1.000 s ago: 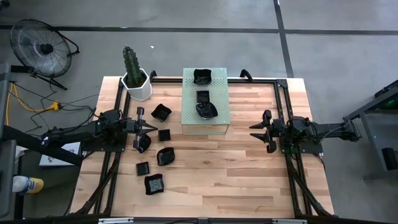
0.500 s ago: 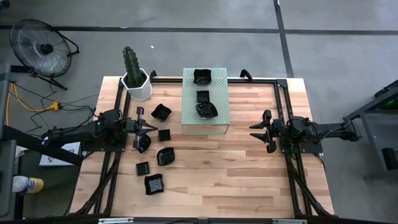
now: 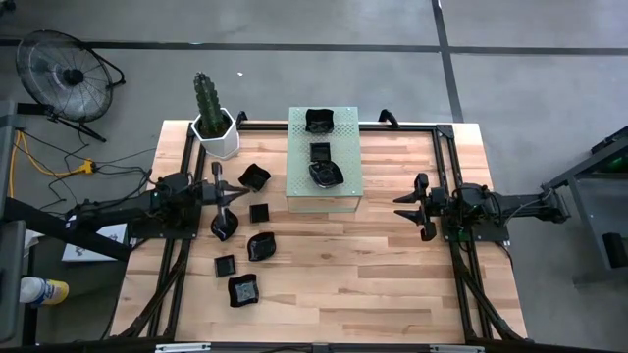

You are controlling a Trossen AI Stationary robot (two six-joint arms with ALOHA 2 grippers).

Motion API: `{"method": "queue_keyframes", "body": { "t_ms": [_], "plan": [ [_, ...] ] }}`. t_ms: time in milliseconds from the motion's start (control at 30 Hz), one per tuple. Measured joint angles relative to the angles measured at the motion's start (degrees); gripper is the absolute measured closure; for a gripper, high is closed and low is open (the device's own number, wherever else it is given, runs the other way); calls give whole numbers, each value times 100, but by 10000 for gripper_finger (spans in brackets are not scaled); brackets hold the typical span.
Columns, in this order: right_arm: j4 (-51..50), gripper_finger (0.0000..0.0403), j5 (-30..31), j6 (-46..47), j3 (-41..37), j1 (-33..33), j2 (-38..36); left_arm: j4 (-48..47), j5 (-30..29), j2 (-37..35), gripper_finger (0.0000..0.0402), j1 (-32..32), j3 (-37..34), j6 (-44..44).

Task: Pick & Place Mini shaped plates
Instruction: Stack the black distorted square plate on top of the black distorted square plate on the shelf

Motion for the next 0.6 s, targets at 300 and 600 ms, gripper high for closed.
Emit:
{"method": "queue_keyframes", "body": {
  "t_ms": [300, 600],
  "plan": [
    [2, 263, 0, 1, 0, 0, 2, -448, -733, 347, 398, 2, 677, 490],
    [2, 263, 0, 1, 0, 0, 2, -712, -841, 1168, 398, 2, 1606, 1120]
  ]
}}
